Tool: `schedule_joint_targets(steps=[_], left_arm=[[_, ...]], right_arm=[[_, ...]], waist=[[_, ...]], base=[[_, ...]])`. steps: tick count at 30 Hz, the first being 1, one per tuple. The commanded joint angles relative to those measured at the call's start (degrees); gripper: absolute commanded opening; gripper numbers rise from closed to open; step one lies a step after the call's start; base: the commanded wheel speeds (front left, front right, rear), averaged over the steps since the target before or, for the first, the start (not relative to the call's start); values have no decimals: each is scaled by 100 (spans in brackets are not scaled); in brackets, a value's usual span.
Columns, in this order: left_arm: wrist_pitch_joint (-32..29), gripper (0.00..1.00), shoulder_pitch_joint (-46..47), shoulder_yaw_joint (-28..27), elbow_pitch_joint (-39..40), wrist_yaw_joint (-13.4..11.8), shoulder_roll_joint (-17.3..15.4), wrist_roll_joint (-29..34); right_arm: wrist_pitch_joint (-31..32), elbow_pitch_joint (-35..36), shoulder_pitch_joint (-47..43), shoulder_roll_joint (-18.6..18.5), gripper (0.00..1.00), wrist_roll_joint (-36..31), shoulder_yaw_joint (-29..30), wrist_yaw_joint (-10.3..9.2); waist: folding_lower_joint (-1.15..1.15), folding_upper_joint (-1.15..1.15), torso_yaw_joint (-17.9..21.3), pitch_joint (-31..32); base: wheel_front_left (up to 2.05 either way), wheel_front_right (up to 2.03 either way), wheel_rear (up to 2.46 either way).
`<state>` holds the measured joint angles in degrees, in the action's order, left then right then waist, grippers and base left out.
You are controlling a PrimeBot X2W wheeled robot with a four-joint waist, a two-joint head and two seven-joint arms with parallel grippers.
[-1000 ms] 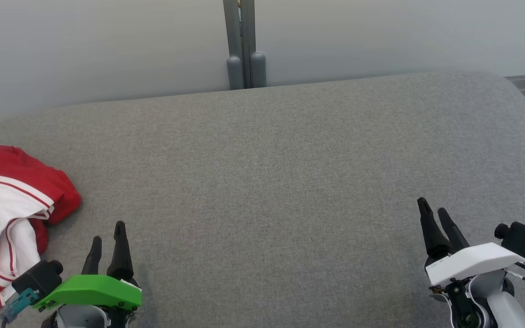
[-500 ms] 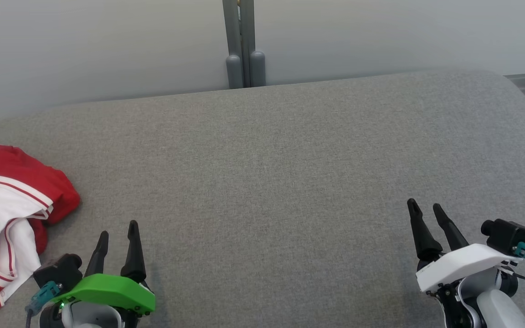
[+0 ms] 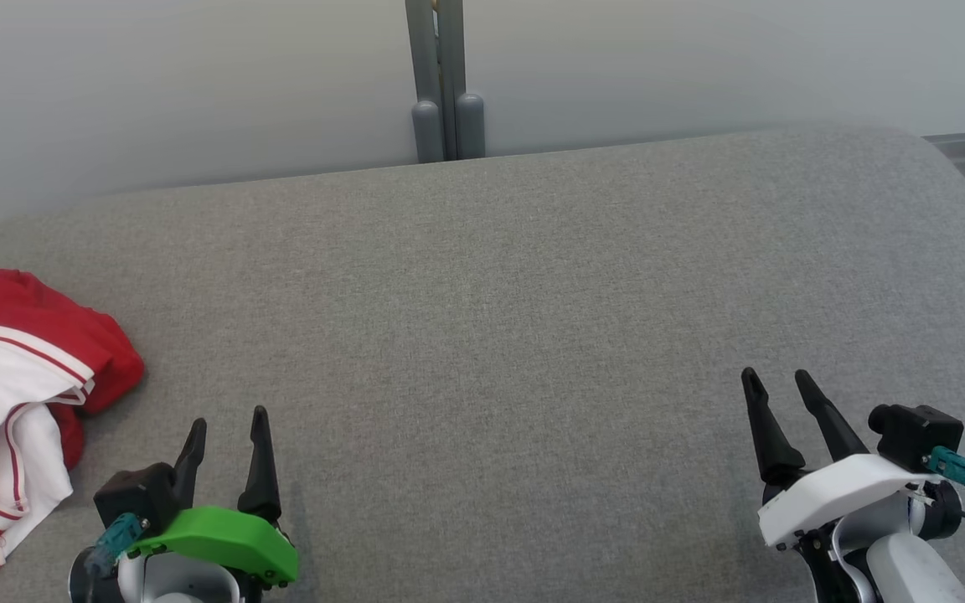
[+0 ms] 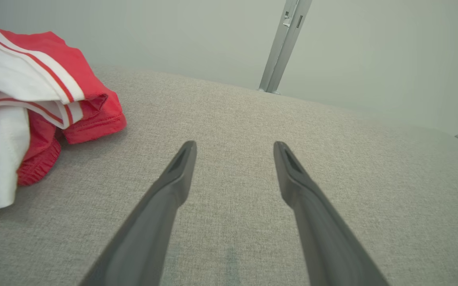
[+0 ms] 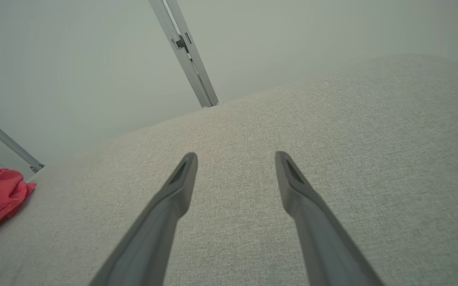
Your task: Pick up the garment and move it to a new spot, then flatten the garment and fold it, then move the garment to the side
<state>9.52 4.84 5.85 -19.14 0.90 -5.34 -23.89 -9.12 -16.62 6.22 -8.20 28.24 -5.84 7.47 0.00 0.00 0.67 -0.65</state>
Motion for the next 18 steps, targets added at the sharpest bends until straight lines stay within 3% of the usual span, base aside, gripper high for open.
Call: schedule_joint_targets(steps=[1, 18], left_arm=[[66, 100, 122, 41, 19, -46, -73, 210], [283, 100, 36, 191, -26, -190, -122, 1047]], right_arm=[[-70, 16, 106, -39, 100, -198, 20, 3], [-300, -16, 22, 13, 100, -1180, 234, 3]], waist=[[0, 0, 3, -4], [0, 0, 33, 12]], base=[[0, 0, 0], [0, 0, 0]])
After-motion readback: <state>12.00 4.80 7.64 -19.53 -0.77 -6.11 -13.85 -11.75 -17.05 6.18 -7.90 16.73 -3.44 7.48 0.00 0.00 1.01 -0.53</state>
